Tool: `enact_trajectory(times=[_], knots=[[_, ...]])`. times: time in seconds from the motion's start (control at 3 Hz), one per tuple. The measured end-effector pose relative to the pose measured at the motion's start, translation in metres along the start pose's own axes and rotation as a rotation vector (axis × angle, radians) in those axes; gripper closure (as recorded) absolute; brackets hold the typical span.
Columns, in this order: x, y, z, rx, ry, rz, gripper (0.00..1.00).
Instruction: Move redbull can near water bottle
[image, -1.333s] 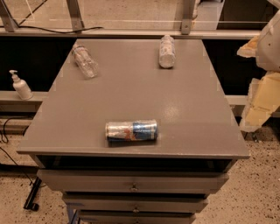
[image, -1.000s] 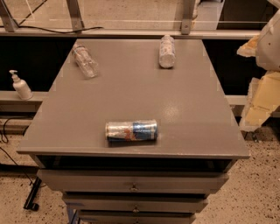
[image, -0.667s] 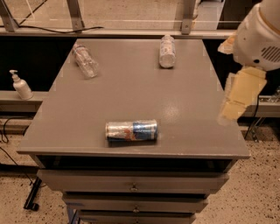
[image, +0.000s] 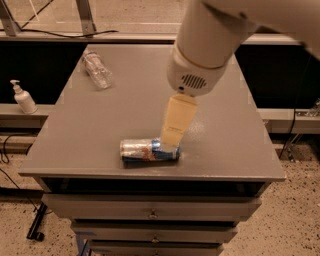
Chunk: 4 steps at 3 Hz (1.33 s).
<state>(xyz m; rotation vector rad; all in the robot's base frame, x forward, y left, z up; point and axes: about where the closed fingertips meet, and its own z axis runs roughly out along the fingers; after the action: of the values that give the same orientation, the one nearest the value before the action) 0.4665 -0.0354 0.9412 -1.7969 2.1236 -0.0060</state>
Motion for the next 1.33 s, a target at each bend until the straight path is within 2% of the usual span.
enact_trajectory(times=[0.33, 0.67, 1.0, 1.33], knots=[[-0.03, 0.012, 0.039, -0.028, 0.028, -0.004, 0.0], [-0.045, 0.023, 0.069, -0.052, 0.059, -0.009, 0.0], [-0.038, 0.033, 0.093, -0.086, 0.104, 0.001, 0.0], [-0.029, 0.046, 0.11, -0.118, 0.124, 0.01, 0.18]])
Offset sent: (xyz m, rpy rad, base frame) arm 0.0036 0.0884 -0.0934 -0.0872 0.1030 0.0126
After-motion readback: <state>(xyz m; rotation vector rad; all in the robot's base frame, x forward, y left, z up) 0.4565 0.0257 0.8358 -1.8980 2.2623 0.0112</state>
